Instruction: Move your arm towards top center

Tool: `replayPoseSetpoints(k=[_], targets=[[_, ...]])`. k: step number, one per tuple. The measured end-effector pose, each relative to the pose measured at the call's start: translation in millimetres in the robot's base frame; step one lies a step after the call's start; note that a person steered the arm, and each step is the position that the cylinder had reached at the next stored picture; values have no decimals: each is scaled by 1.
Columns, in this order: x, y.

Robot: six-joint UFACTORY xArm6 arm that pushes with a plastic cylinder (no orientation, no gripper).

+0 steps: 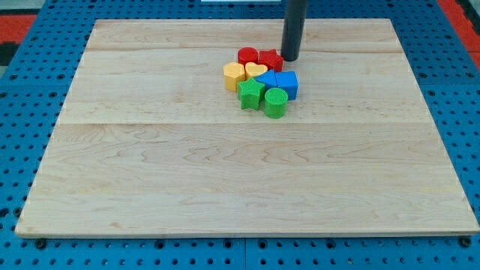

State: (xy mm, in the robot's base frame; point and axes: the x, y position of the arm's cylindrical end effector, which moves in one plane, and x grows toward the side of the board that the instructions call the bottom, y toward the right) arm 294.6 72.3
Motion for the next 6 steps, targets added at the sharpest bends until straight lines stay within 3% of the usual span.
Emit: replayPoseSetpoints(k=[3,6], targets=[[12,-9],[-34,11]])
